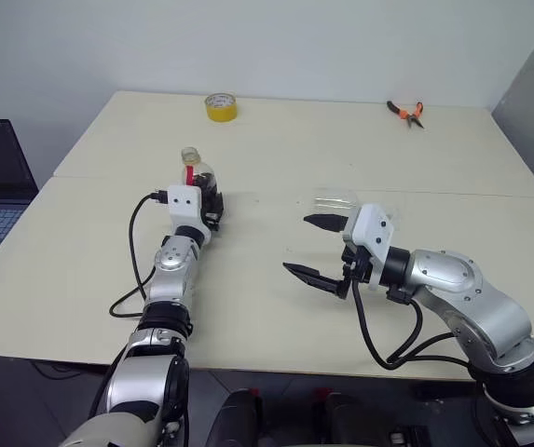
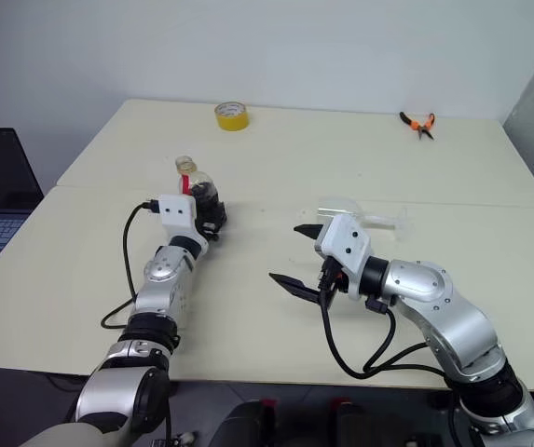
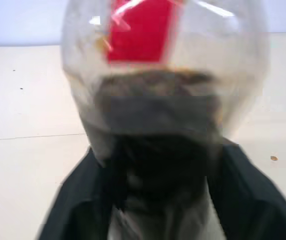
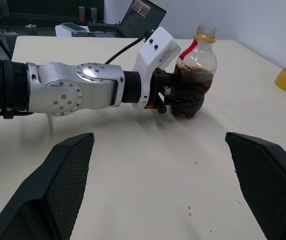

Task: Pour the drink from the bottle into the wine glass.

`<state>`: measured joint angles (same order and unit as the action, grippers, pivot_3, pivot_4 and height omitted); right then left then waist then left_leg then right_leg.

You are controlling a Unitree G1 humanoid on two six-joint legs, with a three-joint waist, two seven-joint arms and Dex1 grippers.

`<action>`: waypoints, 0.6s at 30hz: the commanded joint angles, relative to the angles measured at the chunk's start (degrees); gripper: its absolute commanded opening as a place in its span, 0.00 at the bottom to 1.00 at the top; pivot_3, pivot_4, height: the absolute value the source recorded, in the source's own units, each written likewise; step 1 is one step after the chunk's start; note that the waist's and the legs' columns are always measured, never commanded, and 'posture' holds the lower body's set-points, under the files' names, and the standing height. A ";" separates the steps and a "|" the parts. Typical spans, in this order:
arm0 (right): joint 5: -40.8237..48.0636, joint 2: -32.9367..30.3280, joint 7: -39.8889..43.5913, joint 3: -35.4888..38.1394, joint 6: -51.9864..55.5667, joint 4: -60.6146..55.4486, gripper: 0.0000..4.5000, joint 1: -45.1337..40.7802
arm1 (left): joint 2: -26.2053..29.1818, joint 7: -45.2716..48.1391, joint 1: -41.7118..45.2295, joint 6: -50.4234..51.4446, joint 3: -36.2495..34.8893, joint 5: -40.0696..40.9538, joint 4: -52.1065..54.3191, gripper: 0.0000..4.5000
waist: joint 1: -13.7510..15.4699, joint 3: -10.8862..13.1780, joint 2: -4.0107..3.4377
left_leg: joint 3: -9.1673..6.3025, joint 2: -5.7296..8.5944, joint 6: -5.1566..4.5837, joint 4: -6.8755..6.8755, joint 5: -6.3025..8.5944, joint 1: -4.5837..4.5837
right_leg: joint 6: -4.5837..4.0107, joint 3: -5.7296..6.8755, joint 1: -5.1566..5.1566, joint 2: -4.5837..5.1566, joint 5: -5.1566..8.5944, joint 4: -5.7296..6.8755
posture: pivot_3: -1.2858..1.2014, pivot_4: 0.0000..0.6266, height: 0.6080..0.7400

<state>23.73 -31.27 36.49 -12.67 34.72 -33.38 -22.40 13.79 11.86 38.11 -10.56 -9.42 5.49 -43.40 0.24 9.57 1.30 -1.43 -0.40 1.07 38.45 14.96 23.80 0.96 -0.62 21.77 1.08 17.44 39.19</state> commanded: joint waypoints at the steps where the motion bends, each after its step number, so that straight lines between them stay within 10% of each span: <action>1: 0.18 0.16 0.00 0.97 -0.07 -2.28 1.00 0.19 | 0.56 -0.18 -0.52 -0.51 -0.05 -0.03 2.41 0.86 | -0.10 0.00 0.00 | 0.00 0.00 0.00 -0.01 0.00 0.00 | 0.00 0.00 0.00 0.00 0.00 0.00 | 0.52 0.24 1.00; 3: 0.28 0.14 -0.08 1.09 0.11 -2.57 1.00 0.34 | 0.67 -0.52 -1.09 -0.26 0.01 -0.27 3.27 1.00 | -0.14 0.00 0.00 | 0.00 -0.01 0.00 -0.01 0.00 0.00 | 0.00 -0.01 0.01 0.00 0.00 -0.01 | 0.52 0.24 1.00; 18: -12.05 -5.33 -8.78 8.13 -4.69 -4.72 1.00 14.55 | 2.62 4.63 -28.03 15.51 3.12 2.24 44.84 1.00 | -0.28 -0.03 -0.01 | 0.03 -0.07 0.00 -0.09 0.01 -0.08 | -0.02 -0.08 -0.01 0.01 0.00 0.04 | 0.52 0.24 1.00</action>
<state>16.06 -35.99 30.37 -5.64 33.32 -37.87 -7.72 15.76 15.04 11.02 3.49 -7.17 6.70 -4.95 -0.04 9.54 1.29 -1.39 -0.47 1.06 38.34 14.97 23.70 0.94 -0.71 21.76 1.09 17.44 39.26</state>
